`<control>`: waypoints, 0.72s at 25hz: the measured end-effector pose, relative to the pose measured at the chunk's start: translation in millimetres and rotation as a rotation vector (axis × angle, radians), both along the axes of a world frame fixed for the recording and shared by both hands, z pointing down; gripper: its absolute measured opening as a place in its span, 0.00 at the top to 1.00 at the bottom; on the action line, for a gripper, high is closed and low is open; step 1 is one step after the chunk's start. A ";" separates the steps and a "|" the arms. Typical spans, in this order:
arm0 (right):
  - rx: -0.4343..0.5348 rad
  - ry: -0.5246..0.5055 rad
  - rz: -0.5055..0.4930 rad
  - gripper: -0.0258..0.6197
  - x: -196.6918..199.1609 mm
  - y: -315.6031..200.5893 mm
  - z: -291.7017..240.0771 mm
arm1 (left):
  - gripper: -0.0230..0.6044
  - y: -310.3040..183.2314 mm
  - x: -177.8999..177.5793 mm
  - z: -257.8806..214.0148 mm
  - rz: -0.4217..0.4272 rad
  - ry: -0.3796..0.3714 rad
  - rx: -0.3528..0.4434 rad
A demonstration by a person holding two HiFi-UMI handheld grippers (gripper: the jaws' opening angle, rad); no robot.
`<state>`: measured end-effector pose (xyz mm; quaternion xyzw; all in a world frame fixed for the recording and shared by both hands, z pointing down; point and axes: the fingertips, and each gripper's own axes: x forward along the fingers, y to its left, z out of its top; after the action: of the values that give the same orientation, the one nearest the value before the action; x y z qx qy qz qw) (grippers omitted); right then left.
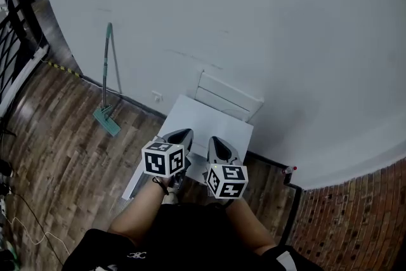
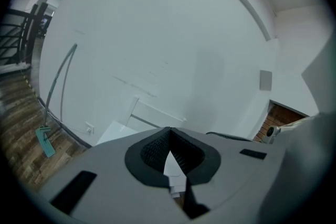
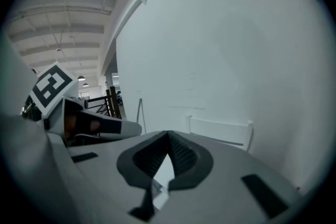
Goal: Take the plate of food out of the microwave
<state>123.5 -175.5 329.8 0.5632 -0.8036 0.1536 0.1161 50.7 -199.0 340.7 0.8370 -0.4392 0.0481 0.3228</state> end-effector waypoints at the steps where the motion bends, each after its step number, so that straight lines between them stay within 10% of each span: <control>1: 0.005 0.010 -0.032 0.95 -6.6 -4.3 0.6 | 0.97 -2.0 -4.3 1.7 -0.023 0.003 -0.005; 18: -0.135 0.072 -0.549 0.95 -33.6 -2.9 61.7 | 0.97 47.5 -21.2 72.7 -0.532 0.046 -0.175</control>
<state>89.9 -178.4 391.5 0.3208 -0.9092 0.1494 0.2192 29.5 -151.5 413.4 0.6620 -0.6303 -0.0196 0.4051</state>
